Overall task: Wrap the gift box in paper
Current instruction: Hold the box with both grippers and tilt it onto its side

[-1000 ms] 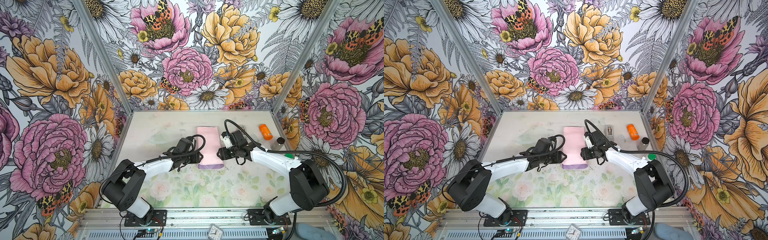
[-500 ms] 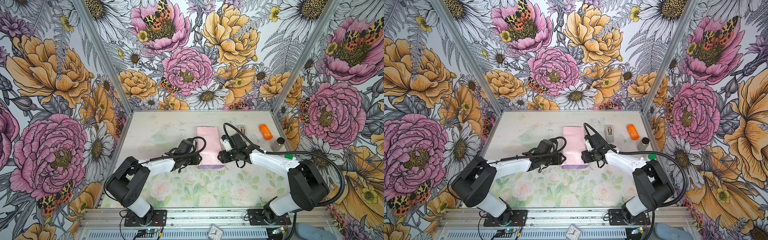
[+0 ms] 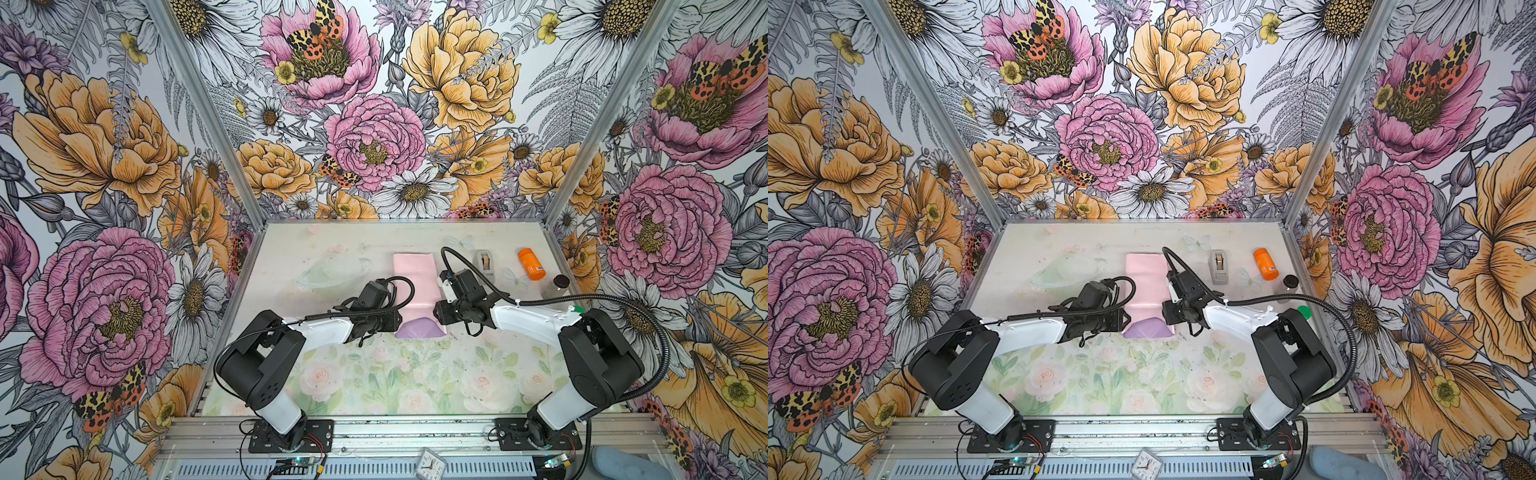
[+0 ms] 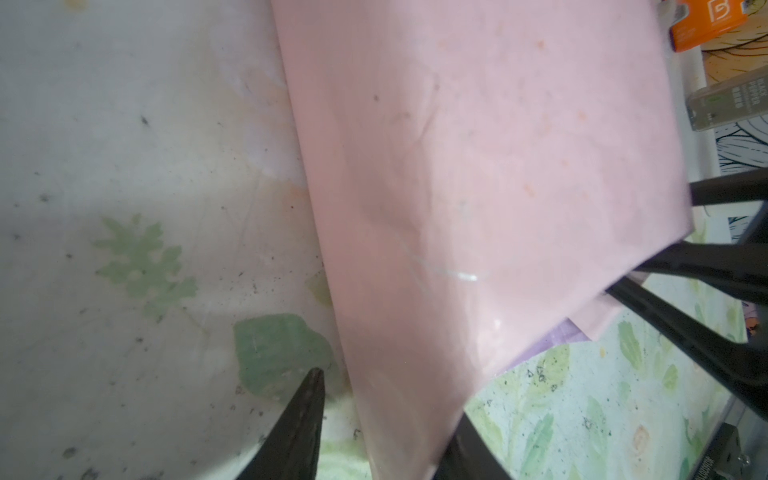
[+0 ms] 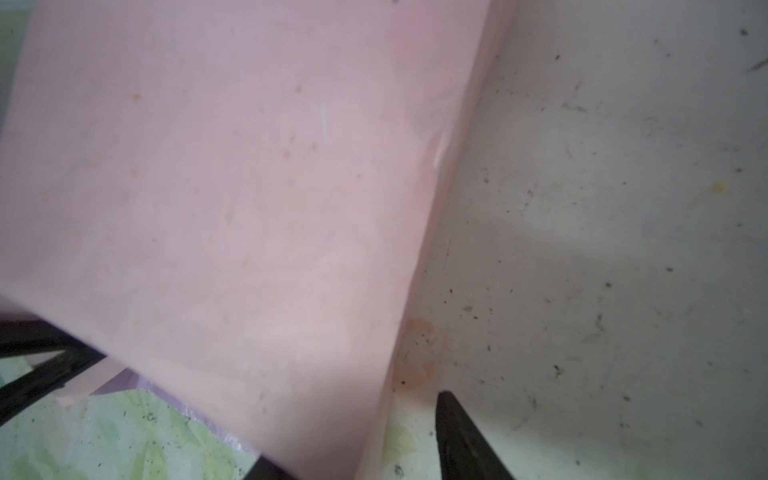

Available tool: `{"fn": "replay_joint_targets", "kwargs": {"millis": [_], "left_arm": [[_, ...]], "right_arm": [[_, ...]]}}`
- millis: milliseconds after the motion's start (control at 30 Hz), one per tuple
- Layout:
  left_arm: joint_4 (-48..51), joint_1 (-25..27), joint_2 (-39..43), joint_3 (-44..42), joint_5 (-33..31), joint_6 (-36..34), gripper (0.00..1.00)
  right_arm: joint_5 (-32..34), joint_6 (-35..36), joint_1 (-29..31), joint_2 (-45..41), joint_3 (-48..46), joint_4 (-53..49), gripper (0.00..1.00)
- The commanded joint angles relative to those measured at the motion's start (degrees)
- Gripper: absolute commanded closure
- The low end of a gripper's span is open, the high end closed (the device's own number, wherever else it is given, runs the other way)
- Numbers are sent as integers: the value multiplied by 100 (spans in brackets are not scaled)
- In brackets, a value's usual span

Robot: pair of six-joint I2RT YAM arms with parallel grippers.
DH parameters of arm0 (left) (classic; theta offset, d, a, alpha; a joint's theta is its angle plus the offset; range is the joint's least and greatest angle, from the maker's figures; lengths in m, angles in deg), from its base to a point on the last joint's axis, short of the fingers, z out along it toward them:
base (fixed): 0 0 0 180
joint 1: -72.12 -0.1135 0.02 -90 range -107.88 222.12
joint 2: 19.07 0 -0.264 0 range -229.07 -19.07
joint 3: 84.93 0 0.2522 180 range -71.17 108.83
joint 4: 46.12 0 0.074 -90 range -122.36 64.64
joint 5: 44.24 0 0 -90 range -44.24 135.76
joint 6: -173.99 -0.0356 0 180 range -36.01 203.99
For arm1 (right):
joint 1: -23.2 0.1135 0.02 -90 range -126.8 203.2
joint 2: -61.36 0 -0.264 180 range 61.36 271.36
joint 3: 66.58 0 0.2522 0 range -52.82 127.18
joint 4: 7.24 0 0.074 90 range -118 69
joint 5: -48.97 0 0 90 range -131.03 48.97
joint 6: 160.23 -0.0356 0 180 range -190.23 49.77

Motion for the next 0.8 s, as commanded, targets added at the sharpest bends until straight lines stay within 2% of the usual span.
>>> {"fn": "replay_joint_targets", "kwargs": {"millis": [0, 100, 300, 533, 633, 767], "left_arm": [[-171, 83, 9, 124, -277, -18, 60], [-202, 179, 39, 125, -435, 50, 60], [-265, 325, 100, 92, -810, 276, 61], [-315, 414, 174, 80, -1169, 355, 70], [-315, 415, 192, 91, -1252, 339, 72], [-265, 417, 226, 82, -1331, 314, 72]], "right_arm": [[303, -95, 74, 85, -97, 407, 60], [431, -156, 102, 89, -174, 541, 66], [576, -298, 165, 137, -282, 740, 66], [753, -528, 230, 94, -446, 1060, 79], [738, -570, 235, 76, -458, 1033, 76], [802, -594, 239, 28, -497, 1012, 63]]}}
